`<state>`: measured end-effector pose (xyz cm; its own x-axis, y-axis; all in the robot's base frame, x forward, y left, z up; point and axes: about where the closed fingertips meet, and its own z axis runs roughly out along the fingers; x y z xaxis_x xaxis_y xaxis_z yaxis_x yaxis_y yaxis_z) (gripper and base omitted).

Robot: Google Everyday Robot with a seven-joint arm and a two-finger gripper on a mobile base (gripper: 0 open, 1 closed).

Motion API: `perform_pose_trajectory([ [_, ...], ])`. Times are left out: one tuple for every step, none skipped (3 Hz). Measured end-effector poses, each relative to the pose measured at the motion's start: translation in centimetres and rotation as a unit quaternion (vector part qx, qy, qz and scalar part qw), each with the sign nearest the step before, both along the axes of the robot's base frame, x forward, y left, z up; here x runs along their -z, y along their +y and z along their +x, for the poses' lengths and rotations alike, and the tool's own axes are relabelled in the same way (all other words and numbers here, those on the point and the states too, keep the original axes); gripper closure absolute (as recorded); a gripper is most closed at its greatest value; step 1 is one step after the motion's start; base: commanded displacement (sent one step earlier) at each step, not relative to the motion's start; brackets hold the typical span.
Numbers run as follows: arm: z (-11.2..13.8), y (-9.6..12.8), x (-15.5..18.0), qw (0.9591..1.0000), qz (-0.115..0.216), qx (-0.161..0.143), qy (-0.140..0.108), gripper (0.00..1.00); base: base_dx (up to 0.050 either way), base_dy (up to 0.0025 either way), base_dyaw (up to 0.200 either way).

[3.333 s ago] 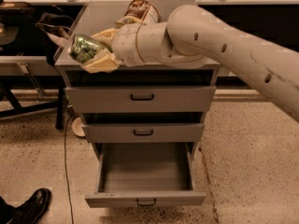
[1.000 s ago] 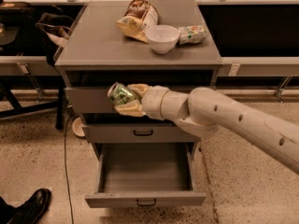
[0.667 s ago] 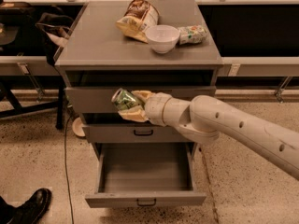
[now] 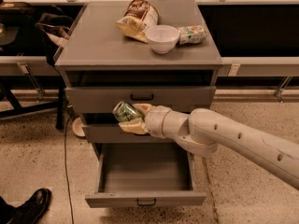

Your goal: Place green can into bottom drawer

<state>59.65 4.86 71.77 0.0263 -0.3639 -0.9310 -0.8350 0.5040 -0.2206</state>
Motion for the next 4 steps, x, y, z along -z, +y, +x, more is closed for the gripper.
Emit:
perform_pose_trajectory([
  [-0.1, 0.1, 0.2, 1.0000, 0.001, 0.001, -0.001, 1.00, 0.000, 0.00000, 0.000],
  [-0.1, 0.3, 0.6, 0.9999, 0.004, 0.007, -0.007, 1.00, 0.000, 0.00000, 0.000],
  [1.2, -0.2, 2.4, 0.9994, 0.008, 0.028, -0.019, 1.00, 0.000, 0.00000, 0.000],
  [3.2, -1.2, 8.4, 0.9981, 0.005, 0.061, 0.004, 1.00, 0.000, 0.00000, 0.000],
])
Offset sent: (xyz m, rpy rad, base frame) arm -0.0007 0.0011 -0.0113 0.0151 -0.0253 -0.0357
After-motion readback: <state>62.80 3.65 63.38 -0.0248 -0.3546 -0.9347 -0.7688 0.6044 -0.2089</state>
